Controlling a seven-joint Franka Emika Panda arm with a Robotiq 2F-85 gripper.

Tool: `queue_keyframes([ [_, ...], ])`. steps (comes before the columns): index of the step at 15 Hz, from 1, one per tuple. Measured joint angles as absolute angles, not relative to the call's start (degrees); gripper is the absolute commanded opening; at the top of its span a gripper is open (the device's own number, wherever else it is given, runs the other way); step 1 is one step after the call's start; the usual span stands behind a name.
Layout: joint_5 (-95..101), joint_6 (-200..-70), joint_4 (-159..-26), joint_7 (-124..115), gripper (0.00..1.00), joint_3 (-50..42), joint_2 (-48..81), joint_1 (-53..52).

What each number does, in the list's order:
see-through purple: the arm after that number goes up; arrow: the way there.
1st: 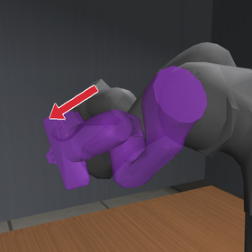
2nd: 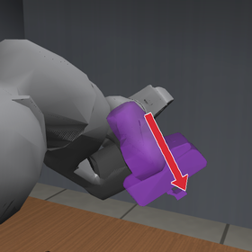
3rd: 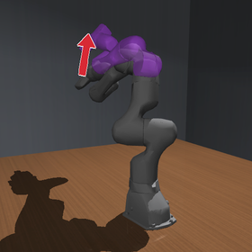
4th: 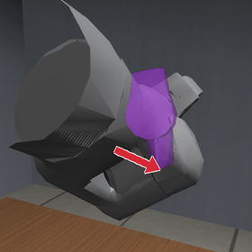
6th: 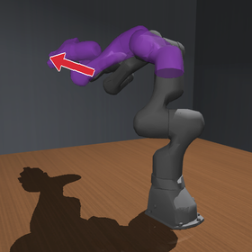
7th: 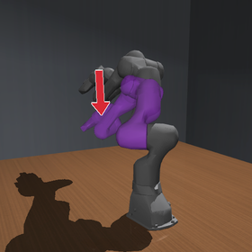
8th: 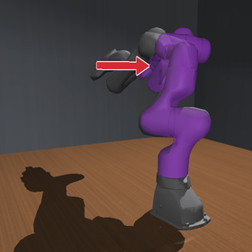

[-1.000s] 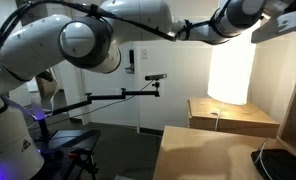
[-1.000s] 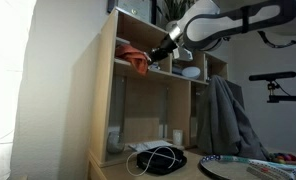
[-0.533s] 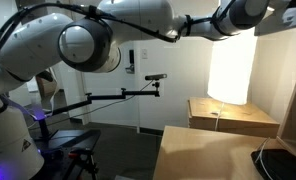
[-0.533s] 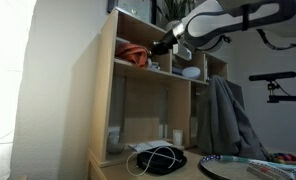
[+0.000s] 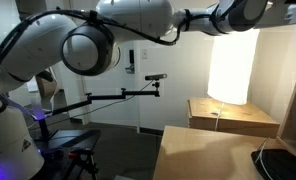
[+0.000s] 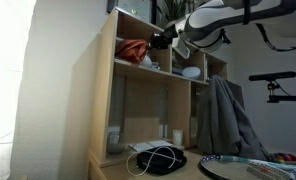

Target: Move the tennis rack slightly to the right. Pick up the orange towel from the top compartment and put it on the table.

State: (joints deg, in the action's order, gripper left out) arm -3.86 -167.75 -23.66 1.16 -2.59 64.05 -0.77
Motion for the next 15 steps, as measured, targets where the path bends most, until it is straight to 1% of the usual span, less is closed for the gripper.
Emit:
queue_keyframes([
  [3,-4.0,-169.7,-23.2,2.1,0.04,0.4,64.0,-0.5],
  [13,-4.1,-169.8,-23.1,2.1,0.04,0.5,64.0,-0.4],
  [15,-4.1,-169.8,-23.1,2.1,0.03,0.5,64.0,-0.4],
])
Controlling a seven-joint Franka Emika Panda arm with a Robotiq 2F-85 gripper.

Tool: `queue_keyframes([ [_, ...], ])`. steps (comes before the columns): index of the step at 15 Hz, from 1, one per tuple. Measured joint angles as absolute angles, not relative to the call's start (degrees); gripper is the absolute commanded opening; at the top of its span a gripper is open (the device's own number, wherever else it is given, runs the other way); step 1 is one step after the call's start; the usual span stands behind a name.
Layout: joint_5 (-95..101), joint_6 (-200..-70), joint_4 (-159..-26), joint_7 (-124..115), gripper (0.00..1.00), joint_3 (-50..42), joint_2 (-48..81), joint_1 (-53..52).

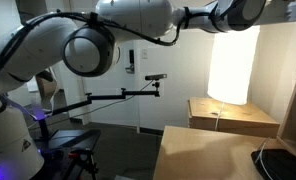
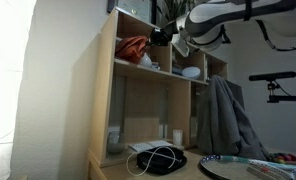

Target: Move the tennis rack slightly to the right. Pick up the orange towel from the top compartment and put it on the table.

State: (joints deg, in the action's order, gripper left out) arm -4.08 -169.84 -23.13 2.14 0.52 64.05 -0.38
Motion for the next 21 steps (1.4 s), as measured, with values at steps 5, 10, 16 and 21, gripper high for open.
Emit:
queue_keyframes([
  [5,-4.0,-169.8,-23.2,2.1,0.03,0.5,64.5,-0.4],
  [10,-2.6,-169.8,-23.2,3.2,0.03,-0.1,65.9,0.4],
  [16,-2.2,-169.8,-23.2,7.9,0.03,-0.6,69.1,2.5],
  [21,-1.7,-169.8,-23.2,11.9,0.03,-0.8,71.5,3.7],
])
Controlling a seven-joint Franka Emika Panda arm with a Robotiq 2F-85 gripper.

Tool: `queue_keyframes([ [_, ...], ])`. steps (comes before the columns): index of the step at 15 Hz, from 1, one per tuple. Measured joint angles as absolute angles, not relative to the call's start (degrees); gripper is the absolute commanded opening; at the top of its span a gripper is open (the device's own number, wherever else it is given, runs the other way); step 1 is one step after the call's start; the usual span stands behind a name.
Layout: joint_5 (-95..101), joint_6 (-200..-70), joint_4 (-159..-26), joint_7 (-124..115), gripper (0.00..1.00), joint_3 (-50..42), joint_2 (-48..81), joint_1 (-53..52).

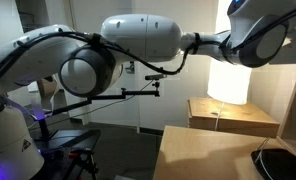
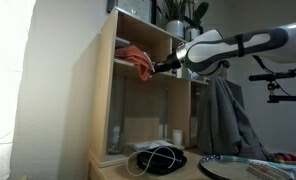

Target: Move the tennis rack slightly to the right. Pick up the orange towel from the top compartment and put it on the table.

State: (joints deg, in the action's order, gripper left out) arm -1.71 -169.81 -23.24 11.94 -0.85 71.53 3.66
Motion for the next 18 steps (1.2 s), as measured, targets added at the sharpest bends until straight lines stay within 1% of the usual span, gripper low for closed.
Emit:
queue_keyframes([
  [10,2.4,-169.7,-23.2,18.4,0.03,-3.2,75.3,4.3],
  [18,3.1,-167.9,-23.4,17.6,0.03,-11.6,77.8,4.5],
])
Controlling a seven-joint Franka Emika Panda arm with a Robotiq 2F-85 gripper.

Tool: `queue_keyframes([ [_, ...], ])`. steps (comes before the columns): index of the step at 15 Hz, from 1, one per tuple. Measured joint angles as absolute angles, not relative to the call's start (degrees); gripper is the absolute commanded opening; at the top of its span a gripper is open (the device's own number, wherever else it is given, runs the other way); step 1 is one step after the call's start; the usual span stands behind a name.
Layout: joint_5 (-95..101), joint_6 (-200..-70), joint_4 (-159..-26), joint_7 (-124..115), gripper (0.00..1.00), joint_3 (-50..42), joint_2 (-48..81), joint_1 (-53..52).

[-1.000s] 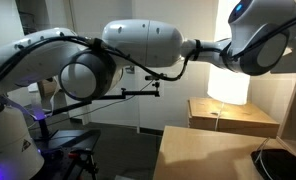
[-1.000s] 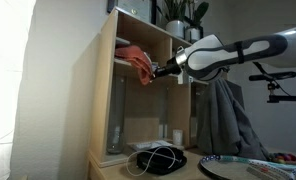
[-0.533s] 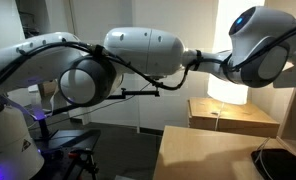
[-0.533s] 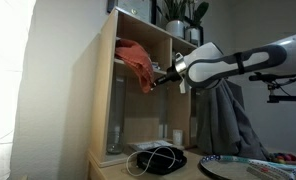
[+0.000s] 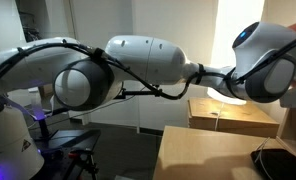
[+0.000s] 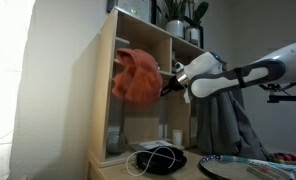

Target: Move the tennis rack slightly to the right. Pick up the orange towel from the top compartment and put it on the table.

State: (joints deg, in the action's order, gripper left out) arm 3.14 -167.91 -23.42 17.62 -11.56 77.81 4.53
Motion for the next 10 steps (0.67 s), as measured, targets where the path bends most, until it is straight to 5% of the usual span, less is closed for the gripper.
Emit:
queue_keyframes([
  [10,-2.3,-167.9,-20.1,34.9,0.02,11.0,75.2,6.3],
])
